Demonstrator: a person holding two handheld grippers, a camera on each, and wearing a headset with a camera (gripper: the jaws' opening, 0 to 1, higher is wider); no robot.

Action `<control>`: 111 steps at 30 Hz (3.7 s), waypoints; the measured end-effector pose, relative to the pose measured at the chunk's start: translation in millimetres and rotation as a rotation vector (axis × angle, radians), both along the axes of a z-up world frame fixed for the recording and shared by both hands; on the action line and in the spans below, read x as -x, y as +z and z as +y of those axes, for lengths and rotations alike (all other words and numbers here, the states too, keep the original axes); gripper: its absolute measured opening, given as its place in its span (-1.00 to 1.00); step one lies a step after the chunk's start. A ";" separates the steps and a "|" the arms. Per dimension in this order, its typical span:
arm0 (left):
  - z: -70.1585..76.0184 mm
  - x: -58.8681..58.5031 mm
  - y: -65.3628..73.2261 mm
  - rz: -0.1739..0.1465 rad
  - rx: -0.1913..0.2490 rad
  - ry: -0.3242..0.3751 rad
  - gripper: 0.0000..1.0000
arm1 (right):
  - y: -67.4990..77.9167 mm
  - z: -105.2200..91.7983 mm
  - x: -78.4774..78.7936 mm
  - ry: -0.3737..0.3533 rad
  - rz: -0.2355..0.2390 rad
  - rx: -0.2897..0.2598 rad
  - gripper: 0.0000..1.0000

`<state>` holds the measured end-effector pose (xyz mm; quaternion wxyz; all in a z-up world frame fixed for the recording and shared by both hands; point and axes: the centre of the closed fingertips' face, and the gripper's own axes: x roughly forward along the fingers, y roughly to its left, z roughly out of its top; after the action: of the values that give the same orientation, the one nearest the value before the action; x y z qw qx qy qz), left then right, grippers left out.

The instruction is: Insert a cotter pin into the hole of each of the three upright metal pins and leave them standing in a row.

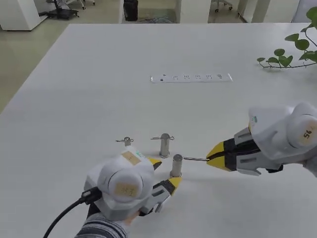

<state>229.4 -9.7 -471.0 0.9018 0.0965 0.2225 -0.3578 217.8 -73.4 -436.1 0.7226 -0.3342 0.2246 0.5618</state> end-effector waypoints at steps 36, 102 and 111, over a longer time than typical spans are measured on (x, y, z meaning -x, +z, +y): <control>-17.1 -11.8 -16.1 0.062 0.007 0.062 -0.76 | -9.2 19.1 0.4 0.054 0.027 -0.034 -1.00; -15.5 -7.8 -22.0 0.073 0.028 0.097 -0.49 | -17.3 47.4 -11.7 0.077 -0.009 0.042 -0.88; -13.2 0.1 -0.1 0.053 0.064 0.049 -0.18 | -12.4 54.5 -14.0 -0.004 0.092 -0.053 -0.74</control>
<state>229.4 -22.9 -471.2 0.9067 0.0527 0.2372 -0.3447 231.8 -18.9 -448.4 0.7214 -0.2883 0.2432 0.5808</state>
